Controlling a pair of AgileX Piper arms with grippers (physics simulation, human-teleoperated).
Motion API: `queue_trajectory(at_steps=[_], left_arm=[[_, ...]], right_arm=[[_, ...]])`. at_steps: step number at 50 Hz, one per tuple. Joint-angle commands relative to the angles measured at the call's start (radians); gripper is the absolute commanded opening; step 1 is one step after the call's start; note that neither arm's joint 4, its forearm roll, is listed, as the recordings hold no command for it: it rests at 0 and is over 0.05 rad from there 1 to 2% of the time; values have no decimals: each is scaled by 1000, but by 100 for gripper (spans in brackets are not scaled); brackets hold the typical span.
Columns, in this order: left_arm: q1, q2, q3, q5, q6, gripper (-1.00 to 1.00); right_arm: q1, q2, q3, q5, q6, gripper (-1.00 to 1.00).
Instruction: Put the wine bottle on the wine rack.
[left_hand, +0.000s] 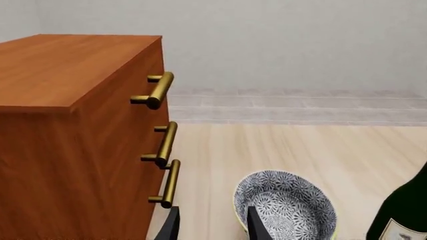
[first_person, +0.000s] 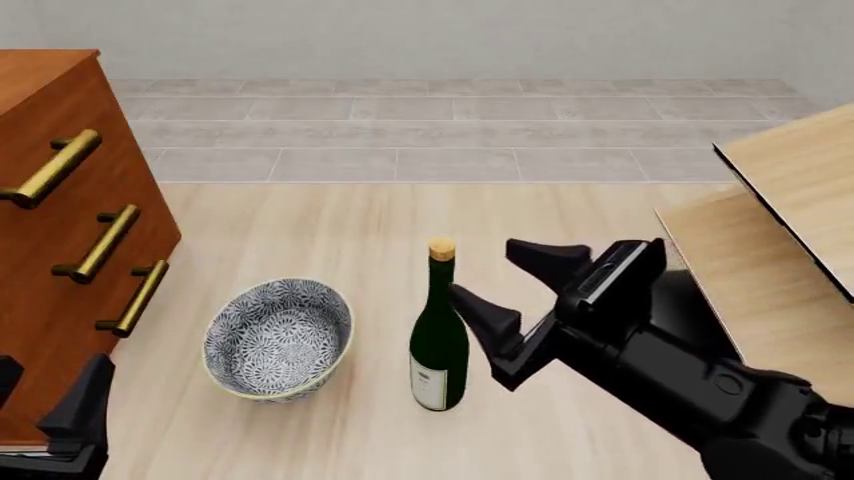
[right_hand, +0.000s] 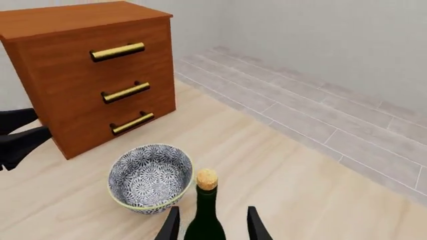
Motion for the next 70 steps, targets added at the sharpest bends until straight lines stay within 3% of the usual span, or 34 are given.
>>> queue_trajectory(at_steps=[1, 48, 70], left_arm=[[-5, 0, 0, 4, -1, 100], [9, 1, 0, -5, 12, 100], [18, -6, 0, 2, 14, 100]], right_arm=[[15, 33, -13, -27, 5, 100], [39, 167, -76, -79, 5, 100], [33, 209, -99, -110, 41, 100]])
